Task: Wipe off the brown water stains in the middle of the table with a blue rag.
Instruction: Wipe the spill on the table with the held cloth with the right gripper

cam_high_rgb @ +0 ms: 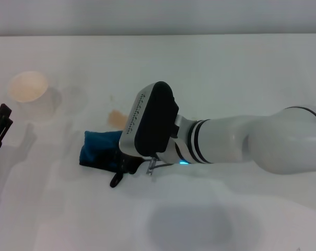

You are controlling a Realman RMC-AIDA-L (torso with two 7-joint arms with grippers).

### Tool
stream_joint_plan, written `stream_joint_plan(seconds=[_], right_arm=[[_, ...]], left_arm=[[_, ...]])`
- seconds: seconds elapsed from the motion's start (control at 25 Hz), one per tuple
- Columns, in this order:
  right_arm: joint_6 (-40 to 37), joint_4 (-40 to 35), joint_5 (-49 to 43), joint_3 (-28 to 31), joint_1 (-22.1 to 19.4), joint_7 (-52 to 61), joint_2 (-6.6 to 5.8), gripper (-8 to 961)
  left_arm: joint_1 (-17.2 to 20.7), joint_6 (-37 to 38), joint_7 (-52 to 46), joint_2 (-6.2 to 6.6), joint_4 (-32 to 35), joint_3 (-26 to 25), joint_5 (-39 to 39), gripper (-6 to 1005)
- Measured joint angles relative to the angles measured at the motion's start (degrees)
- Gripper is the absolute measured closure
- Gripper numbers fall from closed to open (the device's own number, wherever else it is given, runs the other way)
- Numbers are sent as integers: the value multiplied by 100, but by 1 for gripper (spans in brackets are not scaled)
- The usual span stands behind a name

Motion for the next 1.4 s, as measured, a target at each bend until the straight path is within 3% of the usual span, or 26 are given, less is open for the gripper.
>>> stream_joint_plan(seconds=[0.64,1.4], right_arm=[[415,514,19,66,89,20,0,848],[328,955,110,706,123,20,0,848]], left_arm=[[-5,-14,-138,-10,-10,-11,-10,121],[-11,19,-141,-19,-38,-14,-9,122]])
